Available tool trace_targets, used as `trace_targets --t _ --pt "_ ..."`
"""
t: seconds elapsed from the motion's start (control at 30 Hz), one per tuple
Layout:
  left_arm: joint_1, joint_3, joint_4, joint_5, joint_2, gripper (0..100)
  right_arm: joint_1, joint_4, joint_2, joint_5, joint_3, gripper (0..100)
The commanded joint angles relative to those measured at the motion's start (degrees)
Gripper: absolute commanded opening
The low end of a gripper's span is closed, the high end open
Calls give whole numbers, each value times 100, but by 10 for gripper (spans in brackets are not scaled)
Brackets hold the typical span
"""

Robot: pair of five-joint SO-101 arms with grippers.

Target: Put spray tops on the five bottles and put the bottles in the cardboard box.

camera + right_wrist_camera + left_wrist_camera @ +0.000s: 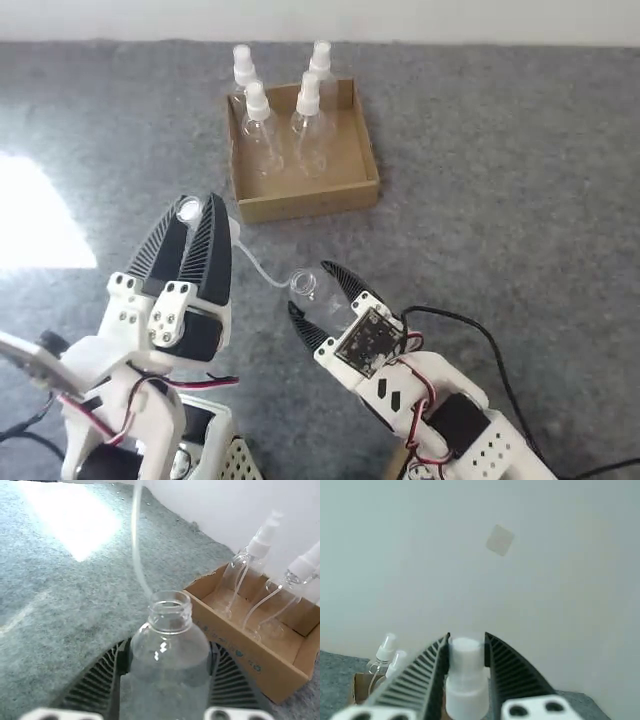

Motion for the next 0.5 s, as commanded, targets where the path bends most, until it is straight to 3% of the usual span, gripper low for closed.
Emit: trace_targets --t 0.0,0.47 --pt "26 -84 -105 70 -97 12 -48 -75 -57 141 123 114" --pt "-62 -462 255 35 -105 12 -40 -4 -57 149 123 114"
